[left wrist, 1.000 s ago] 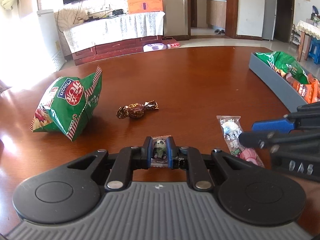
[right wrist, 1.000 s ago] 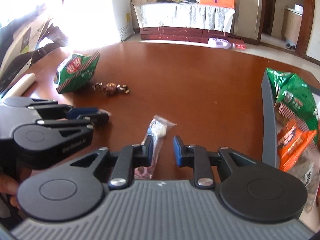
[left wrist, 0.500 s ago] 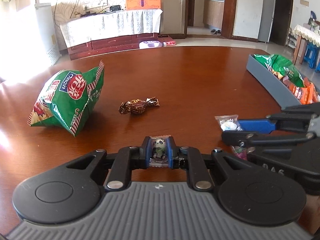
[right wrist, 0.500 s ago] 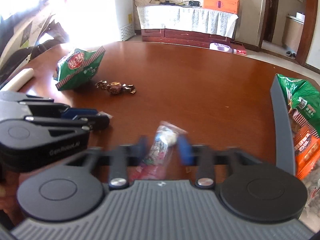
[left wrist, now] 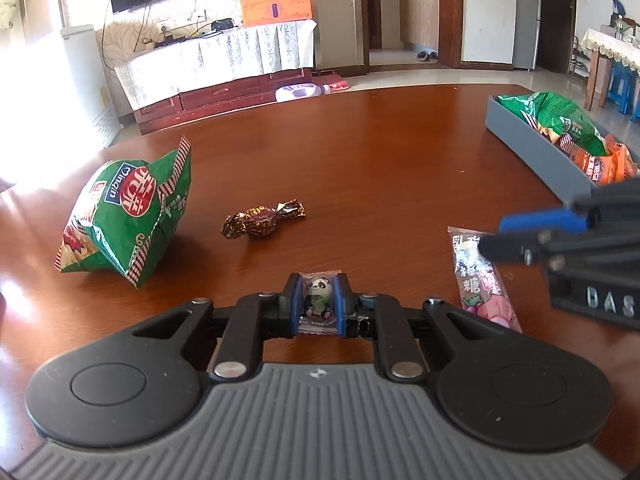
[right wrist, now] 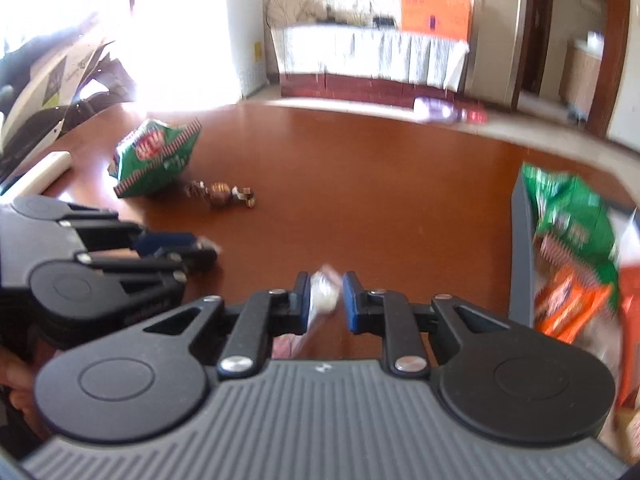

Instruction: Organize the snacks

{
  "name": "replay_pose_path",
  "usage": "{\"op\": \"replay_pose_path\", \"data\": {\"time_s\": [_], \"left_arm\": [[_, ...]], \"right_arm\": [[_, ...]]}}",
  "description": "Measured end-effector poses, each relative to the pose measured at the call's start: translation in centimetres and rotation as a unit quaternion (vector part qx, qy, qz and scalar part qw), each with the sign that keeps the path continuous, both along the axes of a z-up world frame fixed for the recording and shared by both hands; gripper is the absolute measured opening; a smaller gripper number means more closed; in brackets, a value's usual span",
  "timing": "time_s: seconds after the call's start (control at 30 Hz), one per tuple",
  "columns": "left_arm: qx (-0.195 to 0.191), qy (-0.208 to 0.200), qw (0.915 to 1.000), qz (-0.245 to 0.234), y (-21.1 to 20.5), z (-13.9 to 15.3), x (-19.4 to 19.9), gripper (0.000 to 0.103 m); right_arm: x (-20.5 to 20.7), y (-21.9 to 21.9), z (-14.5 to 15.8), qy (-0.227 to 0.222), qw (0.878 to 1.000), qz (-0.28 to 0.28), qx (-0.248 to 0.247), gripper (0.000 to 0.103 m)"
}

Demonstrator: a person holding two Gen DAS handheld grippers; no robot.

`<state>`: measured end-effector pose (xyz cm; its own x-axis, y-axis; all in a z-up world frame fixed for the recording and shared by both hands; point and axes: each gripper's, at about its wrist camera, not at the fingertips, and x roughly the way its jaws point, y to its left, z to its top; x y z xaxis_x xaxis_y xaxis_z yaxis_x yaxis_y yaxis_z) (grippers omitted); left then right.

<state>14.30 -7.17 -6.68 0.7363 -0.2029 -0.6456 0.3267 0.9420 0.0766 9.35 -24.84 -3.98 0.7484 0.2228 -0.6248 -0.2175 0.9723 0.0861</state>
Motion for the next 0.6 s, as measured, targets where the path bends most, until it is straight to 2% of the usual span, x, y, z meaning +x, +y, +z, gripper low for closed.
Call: {"op": "replay_pose_path", "data": {"time_s": [0.03,0.07,0.1,0.13,0.17,0.3,0.37,0.43,0.47,0.53,0.57,0.6], "left_arm": [[-0.002,0.001,1.0,0.001,0.1,0.0,0.0,0.018],[-0.004,0.003,1.0,0.002,0.3,0.0,0.0,0.018],[-0.006,0.004,1.0,0.003,0.4,0.0,0.1,0.018],[-0.008,0.005,0.9999,0.004,0.5,0.0,0.2,0.018],[-0.01,0.006,0.9999,0.004,0.5,0.0,0.2,0.018],[-0.01,0.006,0.9999,0.005,0.4,0.0,0.2,0.019],[-0.014,0.008,0.9999,0.005,0.7,0.1,0.3,0.019],[-0.01,0.008,0.9999,0.003,0.8,0.2,0.2,0.019],[-0.011,0.009,0.9999,0.003,0.9,0.2,0.2,0.019],[-0.016,0.013,0.9998,0.005,1.1,0.3,0.5,0.019],[-0.019,0.015,0.9997,0.008,1.1,0.4,0.4,0.019],[-0.021,0.017,0.9996,0.01,1.3,0.4,0.5,0.019]], "right_arm": [[-0.1,-0.2,-0.1,0.01,1.0,0.004,0.015,0.022],[-0.4,-0.2,-0.1,0.013,1.0,0.011,0.018,0.029],[-0.8,0.0,0.0,0.012,1.0,0.017,0.008,0.05],[-1.2,0.2,0.0,0.009,1.0,0.016,-0.009,0.064],[-1.5,0.3,-0.1,0.006,1.0,0.011,-0.02,0.084],[-1.6,0.5,-0.7,0.017,1.0,-0.005,0.005,0.083],[-1.1,1.7,-1.6,0.028,0.999,-0.001,-0.036,0.083],[-1.4,2.0,-1.8,0.014,0.999,0.007,-0.048,0.083],[-1.4,2.0,-1.7,0.014,0.998,0.013,-0.052,0.082],[-1.7,1.6,-1.1,0.008,0.998,0.026,-0.048,0.03],[-1.8,1.5,-1.0,0.008,0.998,0.025,-0.055,0.016],[-2.0,1.5,-0.9,0.007,0.998,0.029,-0.064,0.016]]}}
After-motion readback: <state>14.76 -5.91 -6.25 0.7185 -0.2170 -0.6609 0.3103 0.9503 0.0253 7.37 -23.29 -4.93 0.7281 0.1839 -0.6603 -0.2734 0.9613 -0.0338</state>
